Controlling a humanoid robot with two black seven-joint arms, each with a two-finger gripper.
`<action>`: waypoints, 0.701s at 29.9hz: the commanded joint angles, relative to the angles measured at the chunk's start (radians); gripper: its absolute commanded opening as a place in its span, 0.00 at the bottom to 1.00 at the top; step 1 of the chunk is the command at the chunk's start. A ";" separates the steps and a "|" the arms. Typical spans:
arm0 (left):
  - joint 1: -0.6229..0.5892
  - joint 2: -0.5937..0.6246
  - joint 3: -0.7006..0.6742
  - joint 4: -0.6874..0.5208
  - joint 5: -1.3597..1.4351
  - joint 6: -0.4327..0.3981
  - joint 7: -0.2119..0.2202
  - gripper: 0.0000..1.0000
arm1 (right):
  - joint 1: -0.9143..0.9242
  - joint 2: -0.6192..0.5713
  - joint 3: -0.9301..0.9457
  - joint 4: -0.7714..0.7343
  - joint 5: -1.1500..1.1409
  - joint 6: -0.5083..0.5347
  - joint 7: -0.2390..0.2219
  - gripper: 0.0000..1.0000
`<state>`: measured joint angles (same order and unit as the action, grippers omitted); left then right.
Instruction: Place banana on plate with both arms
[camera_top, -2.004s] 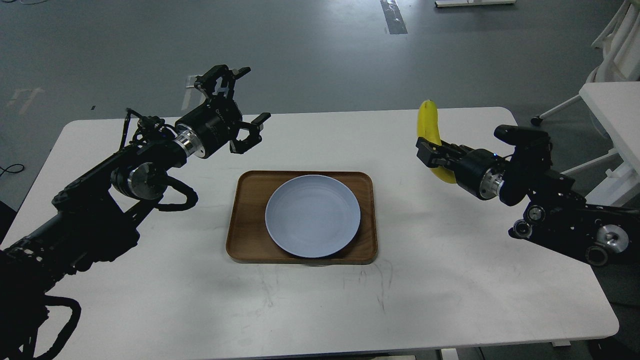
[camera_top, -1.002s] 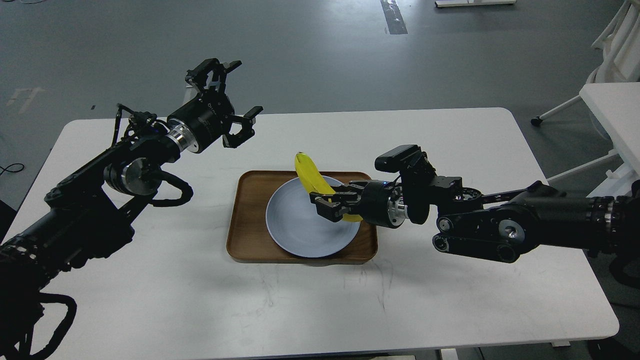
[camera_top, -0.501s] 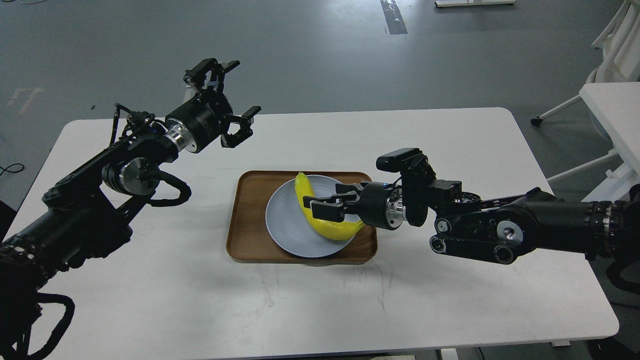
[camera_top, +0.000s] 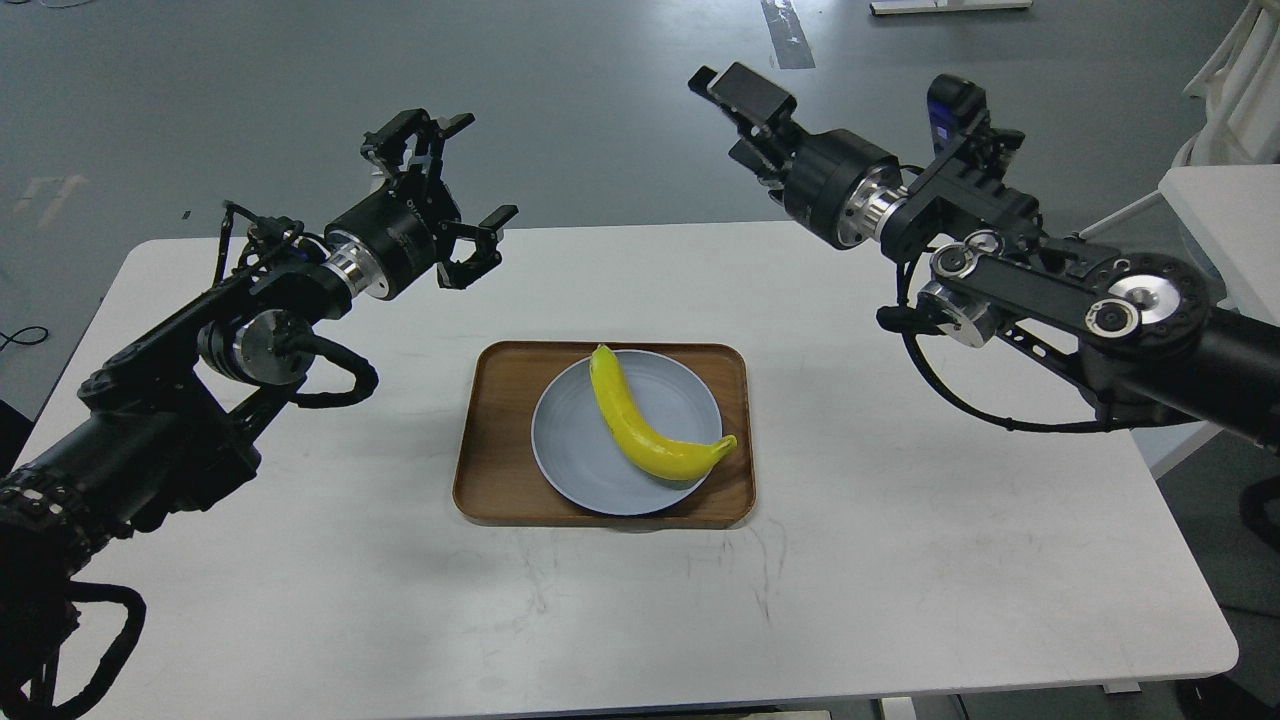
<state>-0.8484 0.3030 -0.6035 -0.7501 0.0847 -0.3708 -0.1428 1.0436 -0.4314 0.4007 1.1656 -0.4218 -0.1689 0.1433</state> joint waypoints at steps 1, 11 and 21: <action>0.008 0.002 -0.012 0.000 -0.005 -0.005 -0.026 0.99 | -0.115 -0.001 0.180 -0.003 0.092 0.002 -0.001 1.00; 0.042 0.007 -0.074 -0.002 -0.013 -0.011 -0.028 0.99 | -0.264 -0.009 0.377 0.008 0.184 0.083 0.010 1.00; 0.092 0.013 -0.101 -0.012 -0.025 -0.010 -0.026 0.99 | -0.266 0.049 0.377 -0.041 0.176 0.062 0.013 1.00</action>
<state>-0.7653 0.3113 -0.7032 -0.7595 0.0600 -0.3816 -0.1644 0.7803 -0.4030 0.7959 1.1513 -0.2434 -0.1018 0.1565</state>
